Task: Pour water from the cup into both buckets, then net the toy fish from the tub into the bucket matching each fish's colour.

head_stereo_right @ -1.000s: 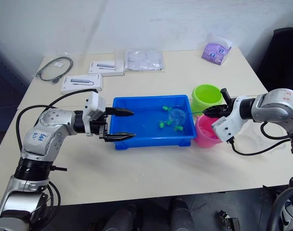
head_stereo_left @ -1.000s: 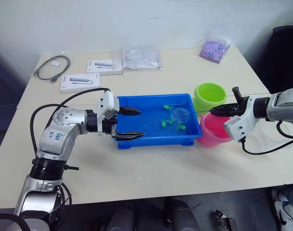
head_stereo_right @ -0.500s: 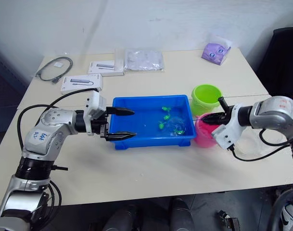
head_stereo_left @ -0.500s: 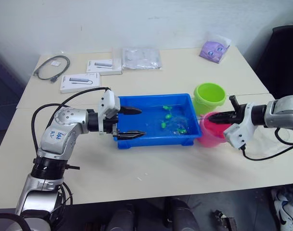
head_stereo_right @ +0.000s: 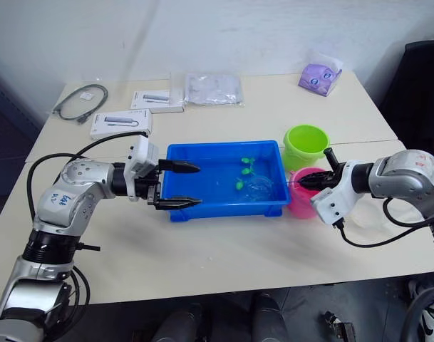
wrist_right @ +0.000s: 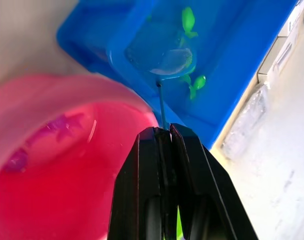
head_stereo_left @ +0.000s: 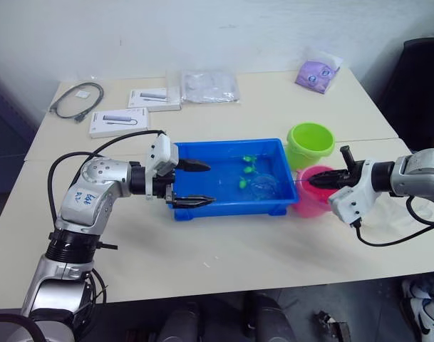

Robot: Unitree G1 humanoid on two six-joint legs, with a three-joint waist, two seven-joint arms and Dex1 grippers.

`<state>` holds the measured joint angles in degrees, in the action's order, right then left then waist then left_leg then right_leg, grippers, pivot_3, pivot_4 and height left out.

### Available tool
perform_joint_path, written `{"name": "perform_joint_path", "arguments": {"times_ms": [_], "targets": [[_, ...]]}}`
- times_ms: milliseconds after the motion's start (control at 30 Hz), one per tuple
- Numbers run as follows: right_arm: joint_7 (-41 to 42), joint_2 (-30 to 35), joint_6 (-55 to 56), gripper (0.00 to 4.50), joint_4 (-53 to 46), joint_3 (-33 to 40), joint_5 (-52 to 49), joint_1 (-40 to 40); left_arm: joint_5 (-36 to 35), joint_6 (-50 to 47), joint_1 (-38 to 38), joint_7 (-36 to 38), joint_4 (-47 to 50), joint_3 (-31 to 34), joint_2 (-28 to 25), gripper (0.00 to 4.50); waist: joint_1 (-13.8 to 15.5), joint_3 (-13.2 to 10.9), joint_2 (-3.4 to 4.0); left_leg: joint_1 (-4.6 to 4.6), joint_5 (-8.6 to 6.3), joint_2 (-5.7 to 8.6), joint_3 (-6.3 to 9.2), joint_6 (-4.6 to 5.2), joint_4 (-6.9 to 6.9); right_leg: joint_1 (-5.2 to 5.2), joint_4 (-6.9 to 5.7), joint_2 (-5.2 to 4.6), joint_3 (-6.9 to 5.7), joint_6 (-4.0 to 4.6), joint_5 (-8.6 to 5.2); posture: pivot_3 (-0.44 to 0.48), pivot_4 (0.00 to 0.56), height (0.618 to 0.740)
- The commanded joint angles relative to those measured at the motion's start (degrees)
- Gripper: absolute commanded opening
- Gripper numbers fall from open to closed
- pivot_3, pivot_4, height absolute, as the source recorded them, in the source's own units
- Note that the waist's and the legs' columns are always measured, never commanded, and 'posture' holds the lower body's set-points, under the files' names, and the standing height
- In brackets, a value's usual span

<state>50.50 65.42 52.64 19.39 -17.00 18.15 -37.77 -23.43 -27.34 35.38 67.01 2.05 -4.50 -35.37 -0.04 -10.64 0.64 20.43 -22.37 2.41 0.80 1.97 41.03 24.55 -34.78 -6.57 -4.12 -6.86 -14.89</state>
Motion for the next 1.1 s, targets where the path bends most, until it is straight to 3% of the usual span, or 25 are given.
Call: {"name": "perform_joint_path", "arguments": {"times_ms": [33, 233, 400, 667, 900, 1000, 1100], "targets": [[4.3, 2.4, -4.7, 0.0, -3.8, 2.4, -7.7, 2.2, -0.8, 0.7, 0.2, 1.3, 2.0, 0.3, -1.1, 4.49, 0.0, 0.0, 0.0, 0.0, 0.0, 0.0, 0.01, 0.0, 0.01, -0.01, 0.01, -0.01, -0.01, 0.0, 0.0, 0.0, 0.15, 0.735], [11.0, 2.0, -23.3, 0.0, -8.7, 6.2, -20.1, 8.3, -0.5, 1.4, 0.8, 1.1, 1.3, 0.2, -0.6, 4.49, 0.2, 0.0, 0.0, 0.0, 0.0, 0.0, 0.06, 0.0, 0.06, -0.06, -0.01, -0.03, -0.05, 0.0, 0.0, 0.0, 0.15, 0.735], [13.0, -2.4, -48.7, 0.0, -14.1, 11.4, -35.1, 14.6, -0.3, 2.1, 1.3, 1.0, 0.5, 0.2, -0.3, 4.49, 0.8, 0.0, -0.01, 0.0, 0.0, -0.01, 0.13, 0.0, 0.11, -0.11, -0.01, -0.05, -0.12, 0.0, 0.0, 0.0, 0.15, 0.735], [13.3, -6.0, -72.7, 0.0, -17.0, 17.2, -45.1, 17.1, 0.0, 3.2, 2.2, 0.9, -0.9, 0.6, -0.4, 4.49, 1.6, 0.0, 0.01, 0.01, 0.0, 0.04, 0.17, 0.0, 0.17, -0.13, -0.04, -0.1, -0.14, 0.0, 0.0, 0.0, 0.15, 0.735], [7.0, -7.8, -86.9, 0.0, -25.8, 29.3, -53.8, 21.5, -2.6, 0.7, 2.9, -1.9, -0.3, 2.0, 2.4, 4.49, 1.6, 0.0, 0.01, 0.02, 0.0, 0.04, 0.16, 0.0, 0.14, -0.1, -0.06, -0.09, -0.15, 0.0, 0.01, 0.0, 0.15, 0.735], [1.2, -8.0, -94.2, 0.0, -31.5, 38.5, -58.0, 24.3, -5.1, -1.6, 4.7, -3.3, -1.1, 3.2, 4.6, 4.49, 1.8, 0.0, 0.01, 0.05, 0.0, 0.05, 0.19, 0.0, 0.16, -0.09, -0.07, -0.1, -0.16, 0.0, 0.01, 0.0, 0.15, 0.735], [-4.1, -7.4, -97.3, 0.0, -33.9, 43.1, -56.6, 25.1, -5.0, -1.5, 5.7, -3.7, -2.1, 3.0, 5.7, 4.49, 1.6, 0.0, 0.01, 0.04, 0.0, 0.06, 0.17, 0.0, 0.17, -0.1, -0.09, -0.09, -0.14, 0.0, 0.01, 0.0, 0.15, 0.735]]}}
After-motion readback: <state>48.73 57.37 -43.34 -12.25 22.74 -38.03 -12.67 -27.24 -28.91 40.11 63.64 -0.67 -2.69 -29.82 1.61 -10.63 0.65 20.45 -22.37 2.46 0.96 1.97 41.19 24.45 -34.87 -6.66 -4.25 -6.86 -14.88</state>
